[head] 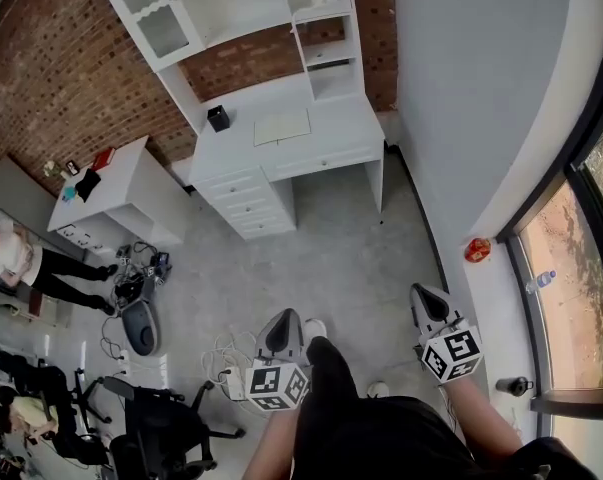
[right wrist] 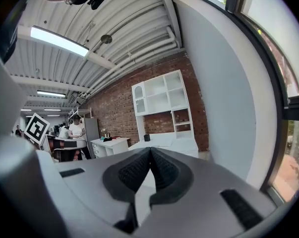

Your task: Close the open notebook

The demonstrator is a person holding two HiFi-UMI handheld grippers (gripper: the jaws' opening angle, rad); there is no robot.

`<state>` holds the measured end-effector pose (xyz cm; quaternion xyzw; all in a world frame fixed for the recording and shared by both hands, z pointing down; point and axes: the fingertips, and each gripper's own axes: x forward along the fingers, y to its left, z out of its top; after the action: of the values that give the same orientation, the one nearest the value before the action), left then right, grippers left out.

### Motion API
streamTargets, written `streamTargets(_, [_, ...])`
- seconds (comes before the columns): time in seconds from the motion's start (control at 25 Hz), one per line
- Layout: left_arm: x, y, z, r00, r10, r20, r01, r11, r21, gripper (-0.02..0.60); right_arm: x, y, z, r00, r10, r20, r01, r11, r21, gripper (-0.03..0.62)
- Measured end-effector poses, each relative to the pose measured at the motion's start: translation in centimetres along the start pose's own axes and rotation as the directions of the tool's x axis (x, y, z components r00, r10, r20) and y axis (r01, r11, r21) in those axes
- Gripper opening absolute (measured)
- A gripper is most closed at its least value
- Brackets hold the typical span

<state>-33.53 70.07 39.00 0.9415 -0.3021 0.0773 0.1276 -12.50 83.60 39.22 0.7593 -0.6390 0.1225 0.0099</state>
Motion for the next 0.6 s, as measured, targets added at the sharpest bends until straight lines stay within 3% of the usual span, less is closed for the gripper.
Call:
streamTargets(0.24, [5.6,3.2,0.6,0.998,-0.056,0.015,0.056,0.998,0.013,0.008,6.3,0.4,-1.3,0.998,-0.015,-0.054,0.012,0.999,-0.048,-0.002])
streamTargets(0.6, [16.6,12.8,4.0,0.998,-0.066,0.019,0.066,0.998,-0.005,0.008,19.8,0.1,1.9,0.995,-0.031,-0.094,0.022,0.996,-0.089,-0.002])
